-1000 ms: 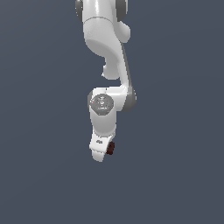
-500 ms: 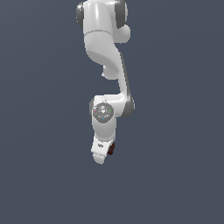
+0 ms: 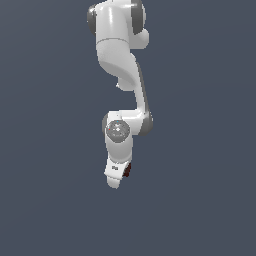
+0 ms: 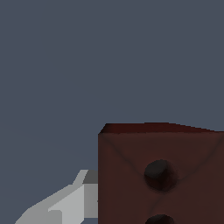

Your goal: Pick up the object and move it to a goal position.

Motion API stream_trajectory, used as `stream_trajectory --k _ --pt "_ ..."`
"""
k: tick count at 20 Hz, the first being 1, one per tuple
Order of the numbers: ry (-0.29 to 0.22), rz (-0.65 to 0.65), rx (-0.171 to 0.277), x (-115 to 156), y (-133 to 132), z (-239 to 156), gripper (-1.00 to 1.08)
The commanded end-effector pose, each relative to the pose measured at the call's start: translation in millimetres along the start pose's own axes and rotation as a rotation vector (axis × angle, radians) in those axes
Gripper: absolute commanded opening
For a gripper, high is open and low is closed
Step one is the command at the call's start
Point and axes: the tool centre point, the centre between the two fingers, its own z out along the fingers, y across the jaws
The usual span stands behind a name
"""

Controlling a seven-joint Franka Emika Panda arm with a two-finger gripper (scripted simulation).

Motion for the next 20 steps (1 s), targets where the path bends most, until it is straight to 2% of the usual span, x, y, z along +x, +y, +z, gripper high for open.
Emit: stream_trajectory --k 1,10,20 --pt "0.000 0.000 -0.001 0 0 0 -1.00" --pt "0.000 0.000 0.000 6 1 -4 -1.00" --pt "0.001 0.000 0.000 62 12 -38 -1.00"
